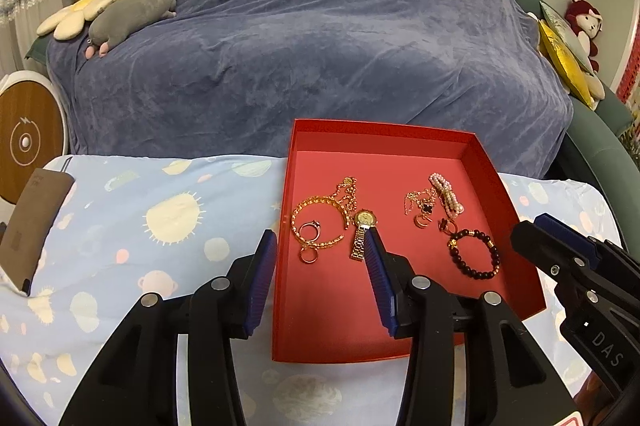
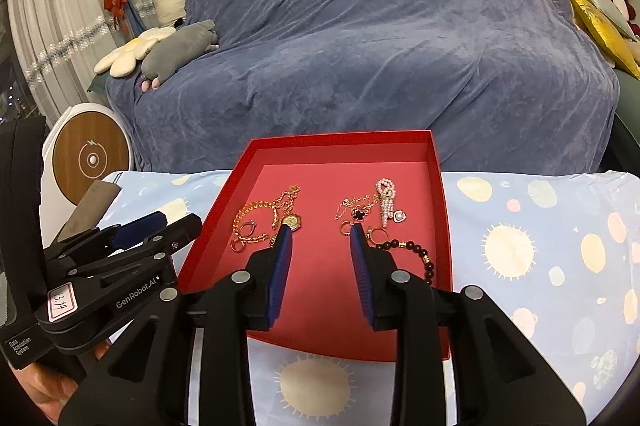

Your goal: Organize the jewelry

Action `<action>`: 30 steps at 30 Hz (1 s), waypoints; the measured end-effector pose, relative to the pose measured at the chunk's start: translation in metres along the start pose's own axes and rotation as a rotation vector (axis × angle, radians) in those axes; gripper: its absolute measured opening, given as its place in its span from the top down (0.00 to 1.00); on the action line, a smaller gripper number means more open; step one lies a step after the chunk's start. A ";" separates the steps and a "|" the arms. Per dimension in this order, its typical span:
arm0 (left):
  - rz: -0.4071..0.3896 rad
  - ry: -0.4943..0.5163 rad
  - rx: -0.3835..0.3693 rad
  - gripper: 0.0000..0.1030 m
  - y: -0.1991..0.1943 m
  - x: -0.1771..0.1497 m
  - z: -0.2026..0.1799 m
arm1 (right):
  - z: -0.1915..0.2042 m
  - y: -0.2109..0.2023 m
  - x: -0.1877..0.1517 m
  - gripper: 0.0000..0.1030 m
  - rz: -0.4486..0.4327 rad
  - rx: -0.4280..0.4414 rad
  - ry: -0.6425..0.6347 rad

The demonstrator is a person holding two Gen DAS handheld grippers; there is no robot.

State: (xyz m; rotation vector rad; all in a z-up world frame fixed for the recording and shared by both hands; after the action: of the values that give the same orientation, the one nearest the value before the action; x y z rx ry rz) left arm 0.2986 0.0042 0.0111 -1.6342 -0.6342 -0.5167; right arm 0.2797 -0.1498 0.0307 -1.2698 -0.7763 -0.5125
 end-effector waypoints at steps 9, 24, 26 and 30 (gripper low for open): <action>-0.016 0.023 -0.003 0.47 -0.044 -0.019 0.000 | 0.004 -0.046 -0.026 0.54 -0.023 0.011 0.032; -0.026 0.021 0.041 0.46 -0.116 -0.094 0.013 | 0.026 -0.116 -0.094 0.43 -0.016 -0.003 0.057; -0.026 0.014 0.044 0.45 -0.121 -0.103 0.014 | 0.030 -0.122 -0.099 0.43 -0.017 -0.015 0.046; -0.030 0.007 0.070 0.44 -0.124 -0.115 0.019 | 0.037 -0.132 -0.107 0.39 -0.031 -0.033 0.021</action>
State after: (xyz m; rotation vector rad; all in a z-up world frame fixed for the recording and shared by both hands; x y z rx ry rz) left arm 0.1300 0.0226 0.0253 -1.5587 -0.6650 -0.5166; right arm 0.1059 -0.1538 0.0383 -1.2821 -0.7734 -0.5649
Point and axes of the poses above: each gripper's, at about its wrist camera, not at the fingertips, and y roughly the way its jaws point, z to its left, x to its top, the point moved 3 cm from there along y, roughly the way its jaws point, and after that the axes turned 7 degrees about -y, right-handed, at the moved point
